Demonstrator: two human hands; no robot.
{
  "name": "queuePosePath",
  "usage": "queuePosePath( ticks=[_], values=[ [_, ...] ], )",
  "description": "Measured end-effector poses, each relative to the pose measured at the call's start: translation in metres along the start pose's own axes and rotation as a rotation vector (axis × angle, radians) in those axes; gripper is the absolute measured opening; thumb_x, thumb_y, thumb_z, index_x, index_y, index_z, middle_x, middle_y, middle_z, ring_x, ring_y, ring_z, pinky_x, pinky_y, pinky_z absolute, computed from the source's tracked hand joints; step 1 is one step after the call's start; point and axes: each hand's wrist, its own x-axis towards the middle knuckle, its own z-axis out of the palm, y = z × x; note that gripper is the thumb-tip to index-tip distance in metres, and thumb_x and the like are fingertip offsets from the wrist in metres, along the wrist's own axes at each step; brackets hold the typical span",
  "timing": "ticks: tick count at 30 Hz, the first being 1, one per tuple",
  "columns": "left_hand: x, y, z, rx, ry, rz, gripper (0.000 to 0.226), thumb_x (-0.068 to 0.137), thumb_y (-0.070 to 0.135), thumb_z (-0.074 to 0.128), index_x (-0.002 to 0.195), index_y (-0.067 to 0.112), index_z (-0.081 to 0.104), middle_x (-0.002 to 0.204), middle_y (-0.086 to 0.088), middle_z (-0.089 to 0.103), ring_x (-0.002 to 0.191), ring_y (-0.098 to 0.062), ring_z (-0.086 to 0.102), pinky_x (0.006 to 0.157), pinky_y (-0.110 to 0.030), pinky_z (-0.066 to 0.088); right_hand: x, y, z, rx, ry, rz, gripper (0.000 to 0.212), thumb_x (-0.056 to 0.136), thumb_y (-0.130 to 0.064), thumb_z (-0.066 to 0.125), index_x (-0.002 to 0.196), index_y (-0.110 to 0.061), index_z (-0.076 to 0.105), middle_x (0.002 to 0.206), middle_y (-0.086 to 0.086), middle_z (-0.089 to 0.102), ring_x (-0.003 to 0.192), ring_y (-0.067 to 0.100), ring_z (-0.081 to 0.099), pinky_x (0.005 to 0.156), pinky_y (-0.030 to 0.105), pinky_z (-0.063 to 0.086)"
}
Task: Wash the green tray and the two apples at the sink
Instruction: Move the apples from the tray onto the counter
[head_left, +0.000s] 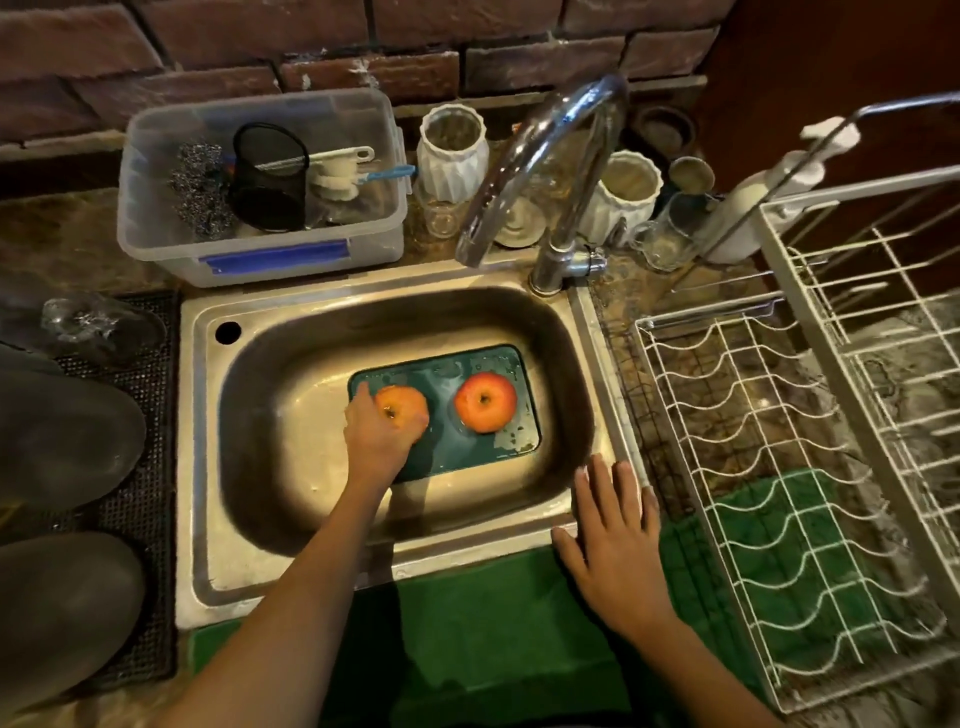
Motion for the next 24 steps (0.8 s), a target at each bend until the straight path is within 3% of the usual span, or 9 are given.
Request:
queuePosePath(
  ticks=[6,10,17,24],
  values=[
    [0.001,0.001,0.008,0.096,0.001,0.013,0.103,0.071,0.03,0.088,0.152,0.012,0.028,0.151,-0.015,0.034,0.137,-0.034,0.038,0.112,-0.044,0.035,0.004,-0.003,0.001,-0.084,-0.008,0.012,0.069,0.098,-0.058,0.035,0.156,-0.02,0.032,0.166,-0.001,0.019,0.154,0.028,0.012,0.117,0.057,0.018],
    [0.002,-0.003,0.009,0.11,-0.001,0.032,0.099,0.07,0.022,0.089,0.15,0.013,0.031,0.148,-0.015,0.037,0.133,-0.034,0.042,0.109,-0.042,0.038,0.004,-0.002,0.001,-0.089,-0.012,0.011,0.068,0.097,-0.057,0.037,0.155,-0.021,0.035,0.165,-0.003,0.024,0.153,0.029,0.016,0.118,0.058,0.019],
    [0.001,0.0,0.004,0.182,0.043,0.064,0.096,0.066,0.031,0.09,0.146,0.013,0.039,0.141,-0.015,0.048,0.126,-0.034,0.049,0.104,-0.043,0.042,0.003,-0.003,0.001,-0.067,0.013,0.007,0.067,0.096,-0.055,0.038,0.154,-0.021,0.036,0.164,-0.003,0.026,0.153,0.028,0.019,0.117,0.058,0.022],
    [-0.036,0.015,-0.023,0.033,0.153,0.066,0.091,0.068,0.03,0.089,0.145,0.018,0.042,0.142,-0.01,0.048,0.126,-0.031,0.05,0.103,-0.043,0.044,0.002,-0.005,-0.002,-0.056,0.01,0.008,0.067,0.096,-0.055,0.035,0.154,-0.021,0.035,0.164,-0.003,0.025,0.153,0.027,0.017,0.117,0.059,0.022]
  ],
)
